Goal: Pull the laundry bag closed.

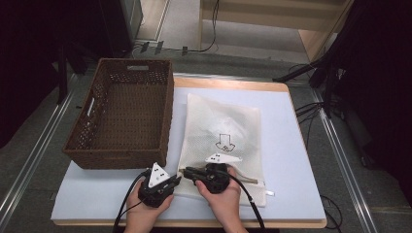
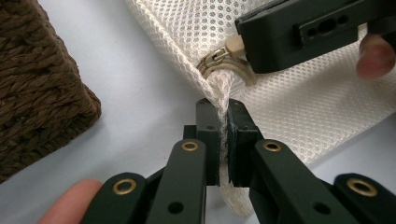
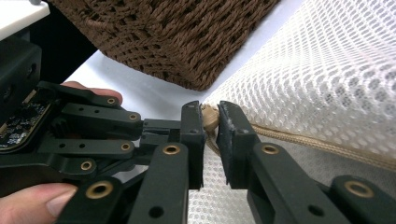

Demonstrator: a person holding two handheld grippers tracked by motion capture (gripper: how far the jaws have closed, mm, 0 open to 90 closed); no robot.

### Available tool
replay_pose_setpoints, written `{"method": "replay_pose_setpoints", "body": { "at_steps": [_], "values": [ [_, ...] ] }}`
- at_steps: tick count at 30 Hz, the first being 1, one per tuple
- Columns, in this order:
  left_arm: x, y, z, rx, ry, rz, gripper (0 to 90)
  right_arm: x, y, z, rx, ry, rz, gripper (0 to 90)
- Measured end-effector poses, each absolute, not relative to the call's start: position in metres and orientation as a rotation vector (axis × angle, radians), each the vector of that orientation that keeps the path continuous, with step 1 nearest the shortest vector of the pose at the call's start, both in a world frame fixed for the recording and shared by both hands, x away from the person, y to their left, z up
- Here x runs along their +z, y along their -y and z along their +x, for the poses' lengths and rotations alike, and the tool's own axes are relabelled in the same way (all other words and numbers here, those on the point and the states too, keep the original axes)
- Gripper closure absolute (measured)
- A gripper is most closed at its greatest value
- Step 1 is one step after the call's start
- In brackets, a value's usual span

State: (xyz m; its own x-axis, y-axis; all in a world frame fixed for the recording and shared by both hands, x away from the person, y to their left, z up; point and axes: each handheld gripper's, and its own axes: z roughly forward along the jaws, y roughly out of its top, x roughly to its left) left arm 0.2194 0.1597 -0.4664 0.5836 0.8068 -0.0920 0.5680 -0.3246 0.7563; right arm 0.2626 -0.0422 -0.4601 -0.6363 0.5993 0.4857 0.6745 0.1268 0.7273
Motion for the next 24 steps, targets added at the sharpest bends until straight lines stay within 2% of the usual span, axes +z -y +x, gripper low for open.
{"method": "replay_pose_setpoints", "body": {
  "at_steps": [4, 15, 19, 22, 24],
  "values": [
    [-0.467, -0.160, 0.220, 0.374, -1.097, 2.041, 85.3, -0.459, 0.043, 0.262, -1.564, 2.297, -1.281, 88.6],
    [-0.467, -0.168, 0.232, 0.228, -1.127, 1.999, 69.2, -0.458, 0.043, 0.259, -1.627, 2.345, -1.231, 89.1],
    [-0.467, -0.164, 0.236, 0.216, -1.102, 2.030, 60.9, -0.455, 0.045, 0.257, -1.654, 2.364, -1.182, 89.1],
    [-0.466, -0.163, 0.237, 0.217, -1.102, 2.012, 60.4, -0.454, 0.047, 0.255, -1.669, 2.366, -1.173, 89.2],
    [-0.464, -0.163, 0.235, 0.226, -1.085, 2.002, 67.0, -0.455, 0.049, 0.255, -1.673, 2.370, -1.170, 89.1]
  ]
}}
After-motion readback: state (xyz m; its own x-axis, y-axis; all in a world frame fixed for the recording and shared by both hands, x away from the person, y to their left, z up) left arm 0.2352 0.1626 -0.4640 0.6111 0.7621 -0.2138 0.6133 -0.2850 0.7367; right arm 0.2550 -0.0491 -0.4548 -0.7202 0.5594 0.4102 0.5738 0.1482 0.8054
